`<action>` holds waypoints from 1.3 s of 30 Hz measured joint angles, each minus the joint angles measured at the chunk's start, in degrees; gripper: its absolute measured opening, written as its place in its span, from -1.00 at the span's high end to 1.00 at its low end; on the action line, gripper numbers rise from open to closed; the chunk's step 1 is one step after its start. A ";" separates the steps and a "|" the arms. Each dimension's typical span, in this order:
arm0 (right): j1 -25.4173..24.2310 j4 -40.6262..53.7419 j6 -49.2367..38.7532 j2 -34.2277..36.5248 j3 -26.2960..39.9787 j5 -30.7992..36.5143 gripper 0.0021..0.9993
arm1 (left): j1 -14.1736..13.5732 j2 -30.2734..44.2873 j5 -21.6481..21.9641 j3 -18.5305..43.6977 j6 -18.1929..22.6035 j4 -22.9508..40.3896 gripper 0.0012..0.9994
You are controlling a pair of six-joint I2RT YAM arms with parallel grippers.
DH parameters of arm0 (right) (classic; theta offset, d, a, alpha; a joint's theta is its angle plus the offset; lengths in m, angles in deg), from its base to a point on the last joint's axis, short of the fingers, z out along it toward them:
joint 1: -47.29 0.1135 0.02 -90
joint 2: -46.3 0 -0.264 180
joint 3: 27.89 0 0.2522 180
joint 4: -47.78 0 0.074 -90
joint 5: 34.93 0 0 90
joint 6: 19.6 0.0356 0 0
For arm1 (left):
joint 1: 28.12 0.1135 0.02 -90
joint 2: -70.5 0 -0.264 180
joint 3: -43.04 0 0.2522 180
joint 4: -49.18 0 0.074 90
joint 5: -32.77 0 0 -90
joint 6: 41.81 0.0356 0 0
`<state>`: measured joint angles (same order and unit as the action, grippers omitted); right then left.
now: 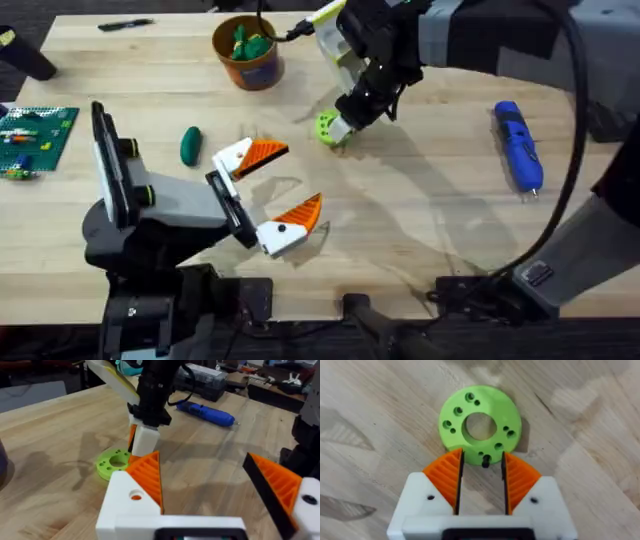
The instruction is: Pick up the gripper from the table and insert it into the empty holder that is missing its gripper. Then pick up a screw, insert it into the mounting hole, and use the screwdriver to tighten it. Finally, clean up the table by picking up the vegetable and placing it into the bucket.
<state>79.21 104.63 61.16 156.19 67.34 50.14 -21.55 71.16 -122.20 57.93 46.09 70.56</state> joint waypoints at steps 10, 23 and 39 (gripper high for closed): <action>-0.06 0.03 0.00 0.00 -0.01 -0.50 0.49 | 0.00 0.00 0.00 0.00 0.01 0.00 -0.97; -0.82 0.17 0.17 0.01 -0.02 -0.54 0.99 | 0.00 0.00 0.00 0.00 -0.01 0.00 -0.97; -0.83 2.86 0.17 -0.24 0.37 -0.52 0.99 | 0.00 0.00 0.00 0.00 -0.01 0.00 -0.97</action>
<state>78.38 107.49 61.34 155.95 67.71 49.62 -21.55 71.16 -122.20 57.93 46.08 70.56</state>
